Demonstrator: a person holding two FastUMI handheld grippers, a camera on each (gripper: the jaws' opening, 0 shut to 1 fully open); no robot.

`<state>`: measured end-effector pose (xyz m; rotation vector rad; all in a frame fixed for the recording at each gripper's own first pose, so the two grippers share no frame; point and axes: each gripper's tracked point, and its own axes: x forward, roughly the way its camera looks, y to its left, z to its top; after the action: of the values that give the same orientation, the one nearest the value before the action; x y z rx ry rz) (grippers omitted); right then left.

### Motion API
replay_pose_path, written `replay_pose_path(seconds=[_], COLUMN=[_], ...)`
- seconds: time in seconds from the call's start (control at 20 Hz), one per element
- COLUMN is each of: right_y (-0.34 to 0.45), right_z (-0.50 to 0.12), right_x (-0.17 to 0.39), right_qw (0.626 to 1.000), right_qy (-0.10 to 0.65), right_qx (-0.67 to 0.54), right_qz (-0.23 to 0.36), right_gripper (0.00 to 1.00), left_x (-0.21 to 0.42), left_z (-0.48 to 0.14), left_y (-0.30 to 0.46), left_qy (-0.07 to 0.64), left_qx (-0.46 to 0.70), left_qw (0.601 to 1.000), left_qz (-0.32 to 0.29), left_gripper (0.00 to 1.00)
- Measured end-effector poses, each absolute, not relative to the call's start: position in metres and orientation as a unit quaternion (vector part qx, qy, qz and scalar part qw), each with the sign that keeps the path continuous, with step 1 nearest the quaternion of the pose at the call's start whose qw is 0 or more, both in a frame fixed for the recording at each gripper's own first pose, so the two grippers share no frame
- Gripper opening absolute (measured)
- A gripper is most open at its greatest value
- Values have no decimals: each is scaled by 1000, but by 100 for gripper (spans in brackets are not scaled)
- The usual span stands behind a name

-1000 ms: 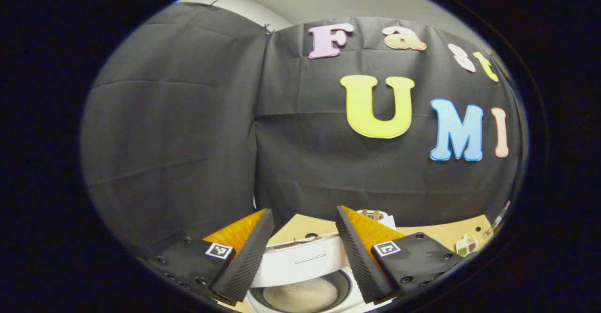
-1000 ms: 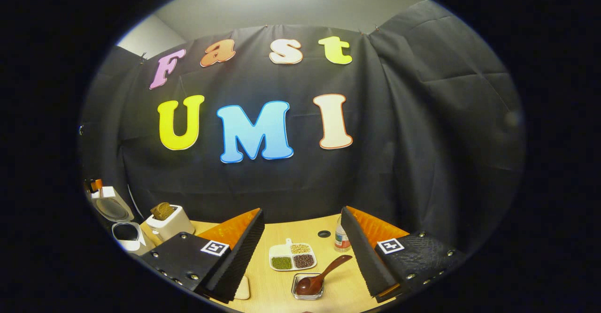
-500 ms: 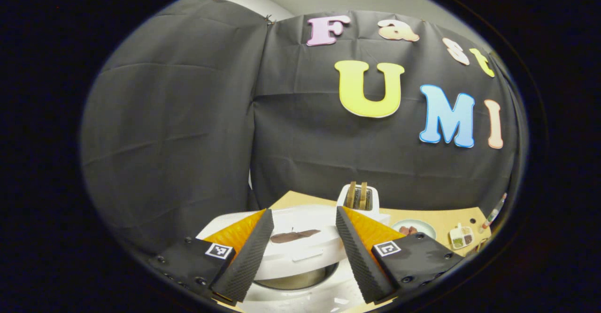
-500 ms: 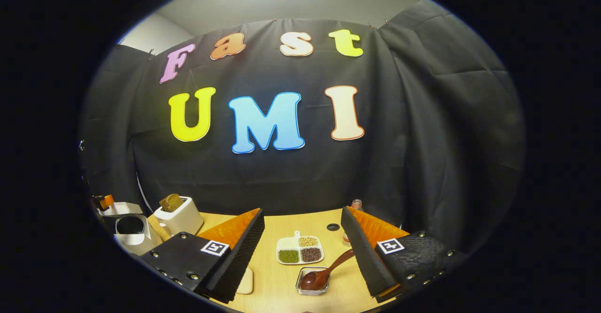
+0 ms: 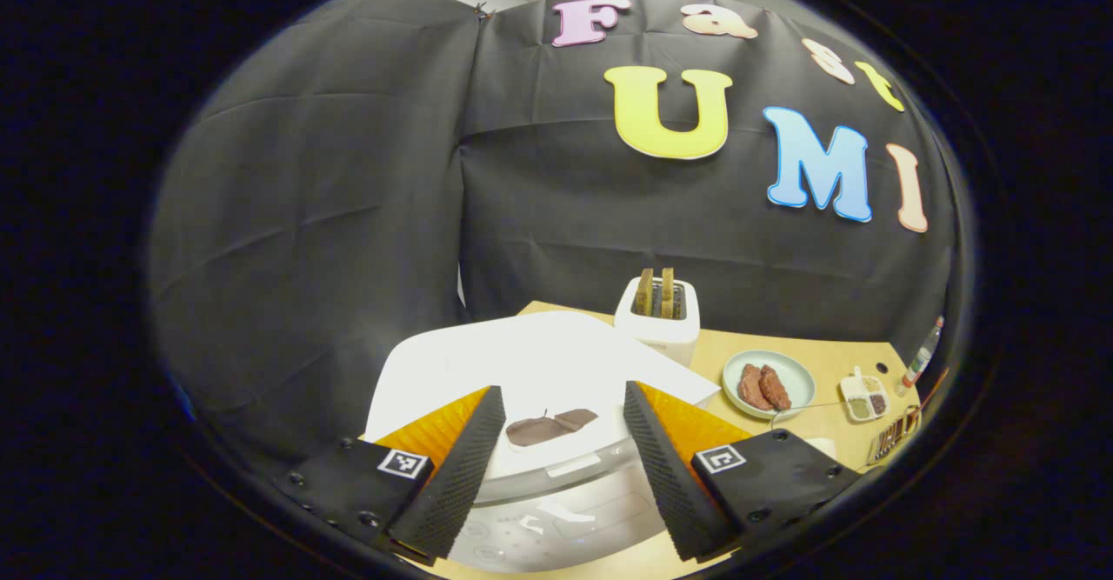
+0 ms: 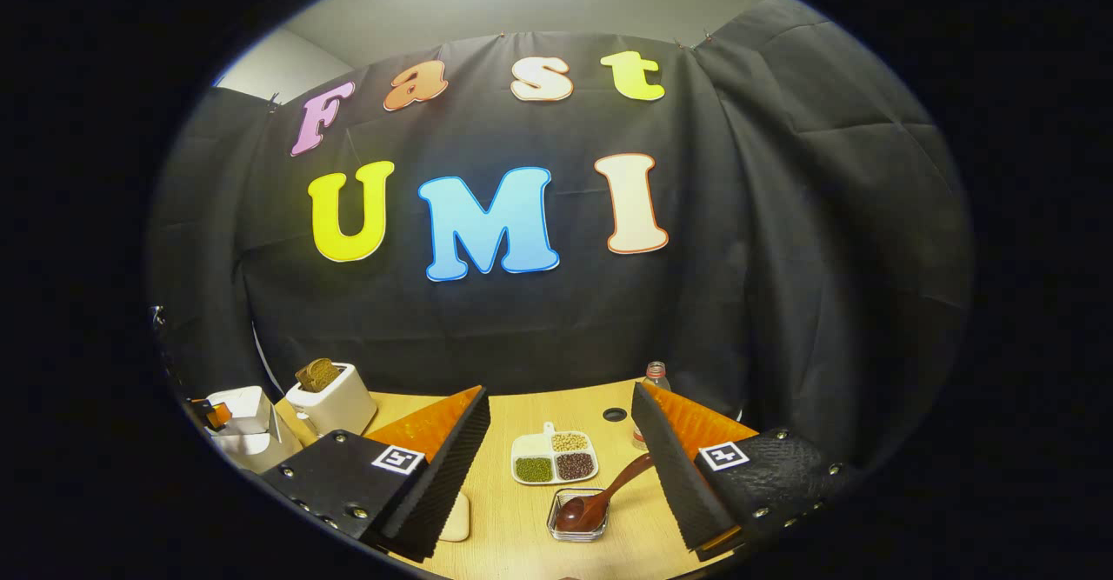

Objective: Close the left gripper, press the button to open the rice cooker; take a wooden spoon from the chopstick holder with the right hand, scoop a spoonful of rice and pour it into the rice cooker, then put the wooden spoon back into the chopstick holder.

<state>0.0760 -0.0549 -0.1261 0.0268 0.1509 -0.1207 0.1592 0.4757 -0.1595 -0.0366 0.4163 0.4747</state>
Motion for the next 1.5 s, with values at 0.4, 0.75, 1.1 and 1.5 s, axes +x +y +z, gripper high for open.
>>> replay_pose_path(seconds=[0.4, 0.75, 1.1, 1.5], right_y=[-48, -46, -32, -28], right_z=[-133, -131, -95, -10], right_x=[67, 65, 64, 63], right_qw=[994, 994, 997, 999], right_qy=[83, 87, 58, 16], right_qx=[22, 35, 27, 30], right_qz=[-61, -58, -50, -23], right_gripper=[99, 99, 99, 96], left_x=[146, 145, 173, 197], left_z=[-190, -192, -93, 80], left_y=[469, 470, 426, 256], left_qy=[267, 289, 185, 49], left_qx=[-65, -45, -21, -25], left_qw=[935, 930, 969, 996], left_qz=[226, 223, 165, 70], left_gripper=[96, 97, 97, 96])
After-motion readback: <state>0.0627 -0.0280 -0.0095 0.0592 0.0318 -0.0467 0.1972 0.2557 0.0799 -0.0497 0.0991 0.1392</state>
